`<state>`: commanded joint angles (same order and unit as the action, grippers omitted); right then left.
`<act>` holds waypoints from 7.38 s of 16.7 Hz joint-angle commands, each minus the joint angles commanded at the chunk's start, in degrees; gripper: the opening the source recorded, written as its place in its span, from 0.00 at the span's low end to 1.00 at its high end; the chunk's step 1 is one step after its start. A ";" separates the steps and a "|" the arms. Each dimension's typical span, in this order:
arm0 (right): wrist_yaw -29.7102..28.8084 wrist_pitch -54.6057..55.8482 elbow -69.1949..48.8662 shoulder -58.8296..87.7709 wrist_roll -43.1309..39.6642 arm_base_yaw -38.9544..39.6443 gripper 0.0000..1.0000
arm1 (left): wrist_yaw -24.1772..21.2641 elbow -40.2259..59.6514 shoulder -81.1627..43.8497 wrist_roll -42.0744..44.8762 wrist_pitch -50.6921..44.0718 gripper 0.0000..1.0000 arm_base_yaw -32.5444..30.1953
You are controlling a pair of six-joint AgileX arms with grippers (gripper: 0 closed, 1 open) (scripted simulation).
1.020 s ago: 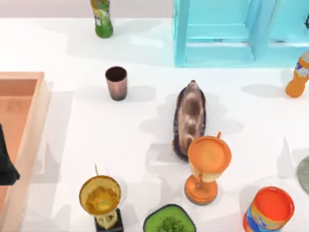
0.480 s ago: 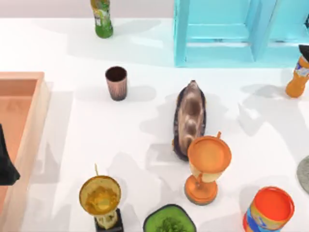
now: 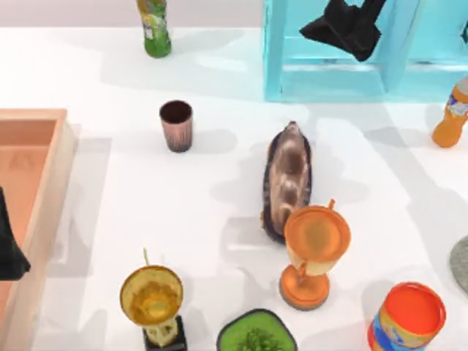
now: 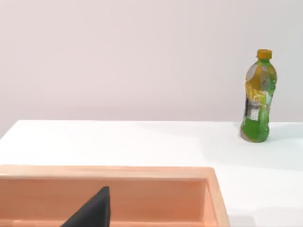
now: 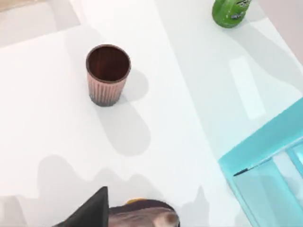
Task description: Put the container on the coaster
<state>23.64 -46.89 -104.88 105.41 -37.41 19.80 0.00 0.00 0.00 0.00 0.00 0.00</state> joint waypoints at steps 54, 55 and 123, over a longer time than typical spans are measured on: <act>7.56 -14.96 -61.51 62.82 -9.81 13.49 0.00 | 0.00 0.00 0.00 0.00 0.00 1.00 0.00; 7.56 -14.96 -61.51 62.82 -9.81 13.49 0.00 | 0.00 0.00 0.00 0.00 0.00 1.00 0.00; -24.77 45.96 84.73 -36.83 39.73 -18.32 0.75 | 0.00 0.00 0.00 0.00 0.00 1.00 0.00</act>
<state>-1.13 -0.93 -20.15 68.58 2.32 1.49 0.00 0.00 0.00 0.00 0.00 0.00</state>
